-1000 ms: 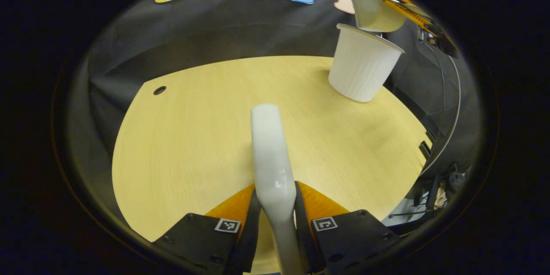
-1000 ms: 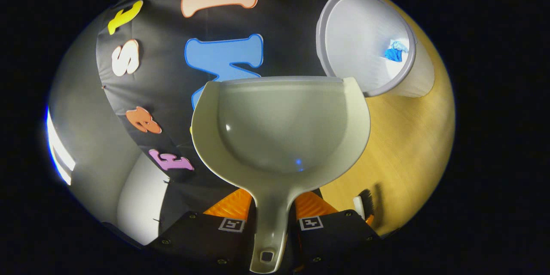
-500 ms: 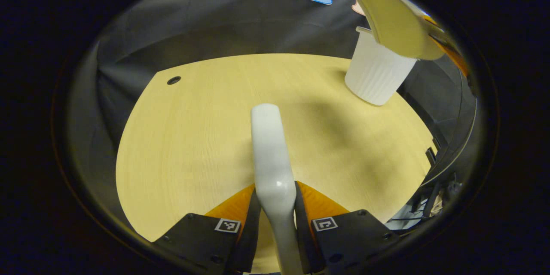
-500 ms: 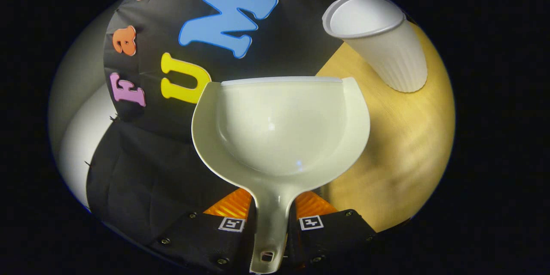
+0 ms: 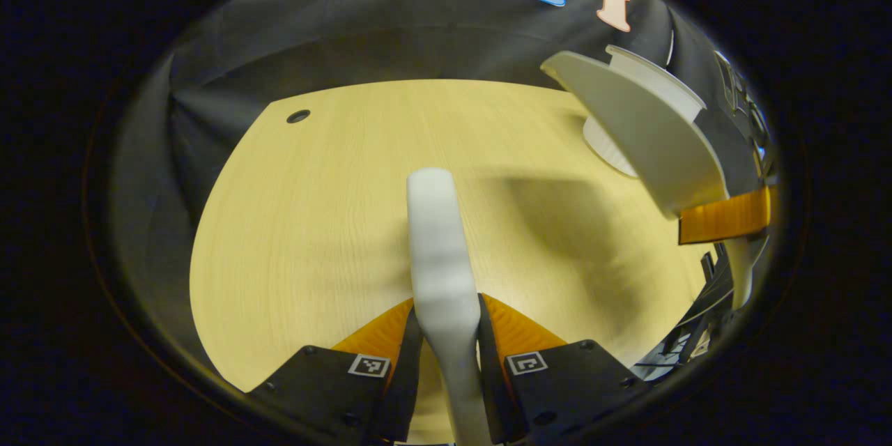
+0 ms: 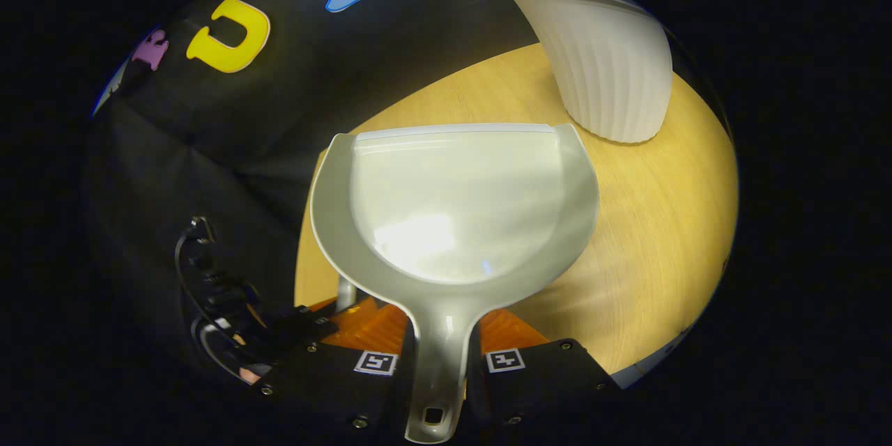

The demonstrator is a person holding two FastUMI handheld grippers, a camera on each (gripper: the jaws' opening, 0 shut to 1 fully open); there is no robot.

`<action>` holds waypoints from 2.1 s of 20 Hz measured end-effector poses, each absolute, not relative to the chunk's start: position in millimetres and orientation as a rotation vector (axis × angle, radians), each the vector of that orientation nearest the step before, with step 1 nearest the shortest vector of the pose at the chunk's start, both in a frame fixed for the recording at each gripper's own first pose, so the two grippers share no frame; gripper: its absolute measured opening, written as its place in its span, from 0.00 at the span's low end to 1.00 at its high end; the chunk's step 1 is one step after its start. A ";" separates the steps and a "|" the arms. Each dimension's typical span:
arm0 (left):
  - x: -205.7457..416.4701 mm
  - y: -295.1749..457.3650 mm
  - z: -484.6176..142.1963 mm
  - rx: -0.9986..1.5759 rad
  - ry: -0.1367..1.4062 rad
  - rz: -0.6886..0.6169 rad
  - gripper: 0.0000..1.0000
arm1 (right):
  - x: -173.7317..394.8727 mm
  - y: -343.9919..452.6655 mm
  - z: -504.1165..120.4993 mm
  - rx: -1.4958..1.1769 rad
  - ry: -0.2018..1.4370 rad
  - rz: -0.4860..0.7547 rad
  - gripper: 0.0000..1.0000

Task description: Pick up the small broom and dustpan from the desktop, sweep the trash into the dustpan with the broom, and then empty the trash into the garbage bin.

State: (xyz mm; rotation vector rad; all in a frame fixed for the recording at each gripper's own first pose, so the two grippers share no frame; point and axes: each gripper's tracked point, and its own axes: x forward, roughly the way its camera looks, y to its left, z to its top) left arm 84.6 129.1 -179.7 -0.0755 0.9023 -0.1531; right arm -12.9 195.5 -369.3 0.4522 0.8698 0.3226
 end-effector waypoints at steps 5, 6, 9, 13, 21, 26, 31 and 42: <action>81.4 129.9 -186.1 -0.093 0.918 -0.109 0.49 | -15.0 187.9 -402.2 0.264 0.899 0.247 0.32; 80.0 131.7 -187.5 -0.095 0.922 -0.102 0.49 | -15.1 186.3 -402.7 0.246 0.909 0.236 0.32; 80.2 131.8 -189.8 -0.103 0.937 -0.078 0.49 | -18.1 186.7 -401.4 0.246 0.938 0.218 0.32; 79.8 131.1 -204.3 -0.085 0.969 -0.058 0.48 | -17.2 182.7 -411.4 0.205 0.979 0.206 0.32; 80.9 131.5 -205.6 -0.090 1.001 -0.033 0.51 | -18.6 182.9 -409.4 0.209 1.004 0.208 0.34; 77.1 137.0 -197.7 -0.086 0.975 -0.015 0.53 | -22.7 180.6 -400.6 0.239 0.996 0.226 0.40; 71.8 143.3 -170.7 -0.053 0.910 -0.013 0.65 | -31.6 173.9 -384.3 0.234 0.965 0.253 0.76; 89.2 137.5 -69.5 -0.070 0.507 0.074 0.99 | -18.1 120.6 -258.8 0.184 0.551 0.219 0.99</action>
